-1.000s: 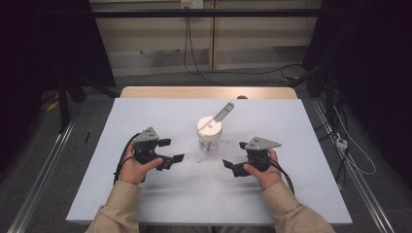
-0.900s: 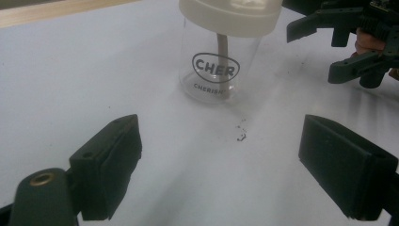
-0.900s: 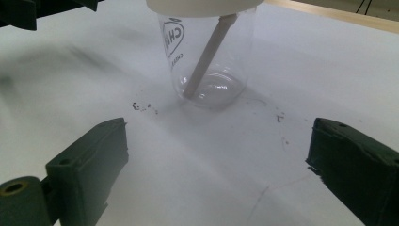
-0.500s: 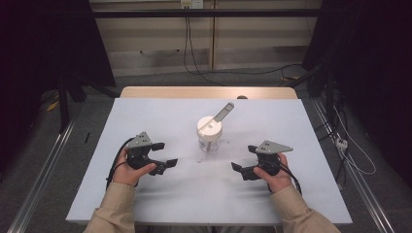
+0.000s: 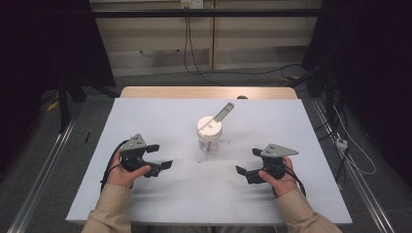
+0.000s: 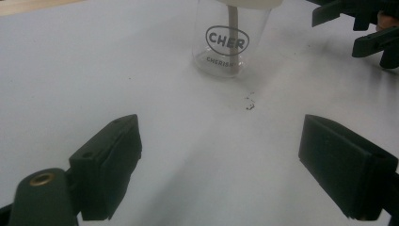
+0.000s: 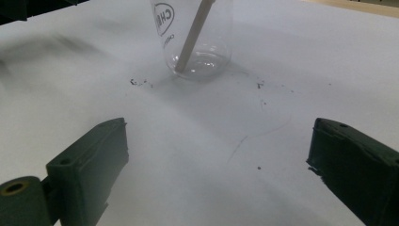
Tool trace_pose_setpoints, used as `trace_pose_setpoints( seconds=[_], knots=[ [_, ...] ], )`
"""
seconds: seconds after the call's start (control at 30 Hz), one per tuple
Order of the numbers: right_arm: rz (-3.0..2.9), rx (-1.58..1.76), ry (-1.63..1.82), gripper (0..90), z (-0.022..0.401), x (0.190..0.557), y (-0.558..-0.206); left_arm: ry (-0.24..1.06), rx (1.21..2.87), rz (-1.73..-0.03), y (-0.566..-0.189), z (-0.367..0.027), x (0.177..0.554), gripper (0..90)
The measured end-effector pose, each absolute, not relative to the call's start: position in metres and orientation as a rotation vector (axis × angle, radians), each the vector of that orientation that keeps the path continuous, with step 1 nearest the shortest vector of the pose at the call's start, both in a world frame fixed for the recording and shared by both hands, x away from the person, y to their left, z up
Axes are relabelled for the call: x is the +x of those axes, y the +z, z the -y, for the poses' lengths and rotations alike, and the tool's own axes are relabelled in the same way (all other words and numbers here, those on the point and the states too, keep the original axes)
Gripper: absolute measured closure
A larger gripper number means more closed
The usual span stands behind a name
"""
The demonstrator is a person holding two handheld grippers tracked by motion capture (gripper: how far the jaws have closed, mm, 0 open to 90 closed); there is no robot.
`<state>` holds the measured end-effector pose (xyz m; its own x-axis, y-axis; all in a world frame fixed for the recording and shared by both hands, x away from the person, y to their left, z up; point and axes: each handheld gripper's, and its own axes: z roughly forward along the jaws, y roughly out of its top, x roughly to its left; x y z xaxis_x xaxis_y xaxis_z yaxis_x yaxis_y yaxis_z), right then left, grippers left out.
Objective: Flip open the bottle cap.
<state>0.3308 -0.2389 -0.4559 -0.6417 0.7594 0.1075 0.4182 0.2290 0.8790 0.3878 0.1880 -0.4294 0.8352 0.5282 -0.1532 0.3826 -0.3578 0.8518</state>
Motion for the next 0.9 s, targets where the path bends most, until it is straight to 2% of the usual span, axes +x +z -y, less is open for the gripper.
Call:
trace_pose_setpoints(
  seconds=[0.9],
  knots=[
    [-2.131,1.115,1.374,5.4,0.257,0.317,-0.457,0.210,1.997,-0.713,-0.434,-0.213,0.378,13.3]
  ],
)
